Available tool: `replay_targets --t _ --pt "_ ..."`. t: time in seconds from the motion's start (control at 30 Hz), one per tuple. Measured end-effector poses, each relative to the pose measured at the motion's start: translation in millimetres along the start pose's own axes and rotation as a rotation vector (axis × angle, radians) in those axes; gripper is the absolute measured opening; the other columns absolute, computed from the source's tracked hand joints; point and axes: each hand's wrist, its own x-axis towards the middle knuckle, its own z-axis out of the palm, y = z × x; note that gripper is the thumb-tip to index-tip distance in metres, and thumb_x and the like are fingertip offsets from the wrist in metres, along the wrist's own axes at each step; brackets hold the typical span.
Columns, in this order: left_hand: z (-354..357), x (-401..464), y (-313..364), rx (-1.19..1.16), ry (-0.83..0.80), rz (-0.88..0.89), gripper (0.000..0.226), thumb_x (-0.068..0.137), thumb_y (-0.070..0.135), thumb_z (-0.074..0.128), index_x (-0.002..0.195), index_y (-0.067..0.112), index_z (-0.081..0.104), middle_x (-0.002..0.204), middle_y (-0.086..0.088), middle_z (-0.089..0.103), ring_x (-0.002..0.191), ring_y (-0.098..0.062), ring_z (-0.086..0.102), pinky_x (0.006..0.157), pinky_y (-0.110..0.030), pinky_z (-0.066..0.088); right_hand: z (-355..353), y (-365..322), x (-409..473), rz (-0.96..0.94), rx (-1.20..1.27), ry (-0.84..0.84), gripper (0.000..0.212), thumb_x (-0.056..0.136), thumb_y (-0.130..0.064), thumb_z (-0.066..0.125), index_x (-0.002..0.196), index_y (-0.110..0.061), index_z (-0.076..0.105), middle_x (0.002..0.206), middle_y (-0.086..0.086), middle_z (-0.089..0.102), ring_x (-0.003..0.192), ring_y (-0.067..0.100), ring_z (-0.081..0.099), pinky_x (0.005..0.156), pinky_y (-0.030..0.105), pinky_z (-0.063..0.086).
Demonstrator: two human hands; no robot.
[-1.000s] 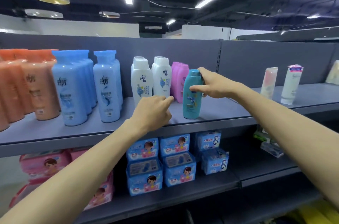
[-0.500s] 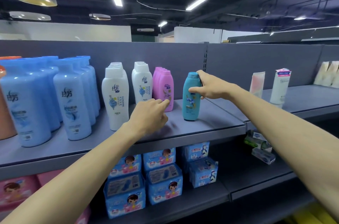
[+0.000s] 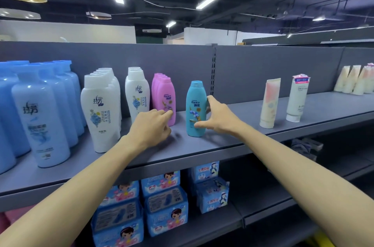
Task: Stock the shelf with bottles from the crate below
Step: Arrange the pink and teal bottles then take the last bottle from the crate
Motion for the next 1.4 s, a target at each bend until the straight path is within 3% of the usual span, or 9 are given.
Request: replay_targets --t 0.37,0.5,0.7,0.87,1.13,1.4 --pt "20.4 17.3 -2.6 -0.021 0.024 -0.019 0.018 0.078 0.026 0.059 0.088 0.014 0.050 0.077 -0.002 0.062 0.071 -0.029 0.059 0.047 -0.027 0.031 7.4 2.9 20.2 0.010 -0.044 0.007 0.056 0.075 -0.026 0.085 0.114 -0.016 0.046 0.108 0.001 0.062 0.091 0.017 0.061 0.066 0.022 0.043" --pt "33.0 15.9 -5.3 -0.037 0.040 -0.059 0.016 0.078 0.023 0.059 0.085 0.014 0.049 0.072 -0.002 0.061 0.064 -0.029 0.057 0.044 -0.028 0.034 14.9 6.3 31.1 0.027 -0.025 0.027 0.058 0.076 -0.026 0.084 0.119 -0.015 0.047 0.107 0.000 0.061 0.090 0.018 0.061 0.073 0.026 0.047" --pt "37.0 17.0 -5.4 -0.040 0.124 -0.116 0.013 0.078 0.023 0.056 0.088 0.015 0.056 0.072 0.001 0.061 0.066 -0.025 0.058 0.046 -0.026 0.031 27.3 15.1 47.7 0.041 0.018 0.084 0.055 0.075 -0.027 0.084 0.116 -0.015 0.048 0.105 -0.001 0.062 0.087 0.018 0.062 0.064 0.023 0.044" --pt "39.6 13.7 -5.3 -0.060 0.118 -0.149 0.017 0.077 0.024 0.053 0.092 0.016 0.057 0.073 0.002 0.061 0.070 -0.023 0.059 0.047 -0.029 0.038 39.7 17.6 69.6 0.050 0.033 0.104 0.054 0.076 -0.024 0.084 0.115 -0.013 0.048 0.102 -0.002 0.061 0.087 0.016 0.058 0.061 0.019 0.040" --pt "40.7 11.0 -9.0 -0.069 0.135 -0.165 0.015 0.076 0.021 0.052 0.090 0.019 0.052 0.070 0.003 0.057 0.068 -0.023 0.056 0.048 -0.029 0.040 55.0 29.1 107.3 0.071 0.084 0.116 0.057 0.071 -0.024 0.085 0.113 -0.016 0.047 0.104 0.003 0.068 0.089 0.021 0.066 0.078 0.033 0.053" --pt "41.3 11.6 -8.2 -0.054 0.109 -0.169 0.015 0.078 0.020 0.051 0.093 0.020 0.052 0.072 0.004 0.059 0.069 -0.022 0.056 0.048 -0.031 0.043 66.4 37.8 142.7 0.044 0.119 0.110 0.055 0.075 -0.022 0.084 0.117 -0.013 0.049 0.106 0.004 0.066 0.090 0.021 0.062 0.074 0.026 0.042"
